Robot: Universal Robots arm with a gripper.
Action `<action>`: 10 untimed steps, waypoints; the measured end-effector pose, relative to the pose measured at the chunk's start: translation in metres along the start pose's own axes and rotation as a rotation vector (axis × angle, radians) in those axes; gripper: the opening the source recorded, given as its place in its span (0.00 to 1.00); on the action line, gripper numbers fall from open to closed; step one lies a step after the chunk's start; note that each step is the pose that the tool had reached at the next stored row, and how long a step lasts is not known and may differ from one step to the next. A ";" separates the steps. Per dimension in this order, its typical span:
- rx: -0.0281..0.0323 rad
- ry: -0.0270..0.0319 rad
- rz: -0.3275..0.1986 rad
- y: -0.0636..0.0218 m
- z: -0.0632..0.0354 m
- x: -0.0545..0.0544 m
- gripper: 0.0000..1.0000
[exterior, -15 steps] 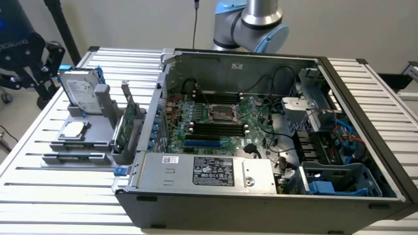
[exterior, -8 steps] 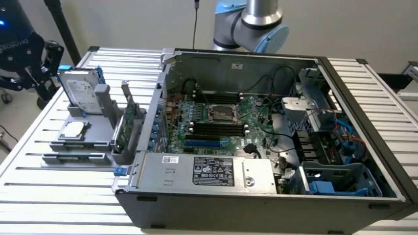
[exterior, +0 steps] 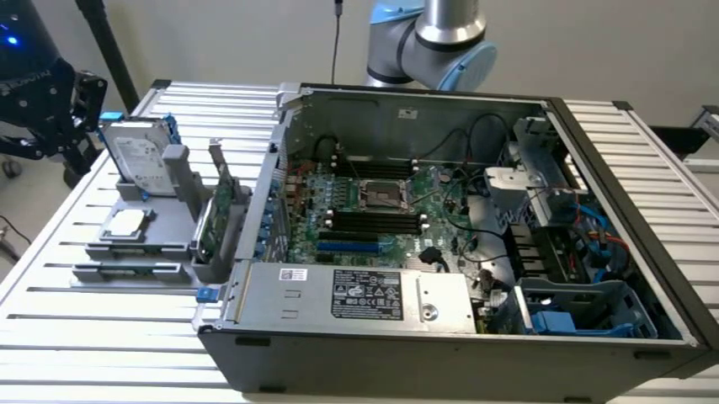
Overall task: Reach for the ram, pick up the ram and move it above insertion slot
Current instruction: 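Pick up the ram and move it above insertion slot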
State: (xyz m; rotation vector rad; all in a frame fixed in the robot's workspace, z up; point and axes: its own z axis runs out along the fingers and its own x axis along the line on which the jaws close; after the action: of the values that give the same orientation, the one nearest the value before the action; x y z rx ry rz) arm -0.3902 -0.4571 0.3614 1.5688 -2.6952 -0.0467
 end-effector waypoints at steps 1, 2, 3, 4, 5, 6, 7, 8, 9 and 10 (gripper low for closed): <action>0.0001 0.0008 -0.019 0.0000 0.0004 0.000 0.11; 0.0002 0.0014 -0.036 0.0000 0.0008 0.000 0.11; 0.0003 0.0020 -0.054 0.0000 0.0013 0.000 0.11; 0.0004 0.0027 -0.073 -0.0001 0.0018 0.000 0.11; 0.0005 0.0034 -0.092 -0.0001 0.0022 0.000 0.11; 0.0005 0.0041 -0.109 -0.0001 0.0027 0.000 0.11; 0.0006 0.0048 -0.127 -0.0001 0.0032 0.000 0.11; 0.0007 0.0054 -0.145 -0.0001 0.0037 0.000 0.11; 0.0008 0.0062 -0.165 -0.0002 0.0043 0.000 0.11; 0.0009 0.0067 -0.183 -0.0002 0.0048 0.000 0.11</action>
State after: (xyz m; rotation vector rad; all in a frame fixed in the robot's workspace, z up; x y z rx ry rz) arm -0.3902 -0.4571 0.3566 1.8074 -2.5384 -0.0432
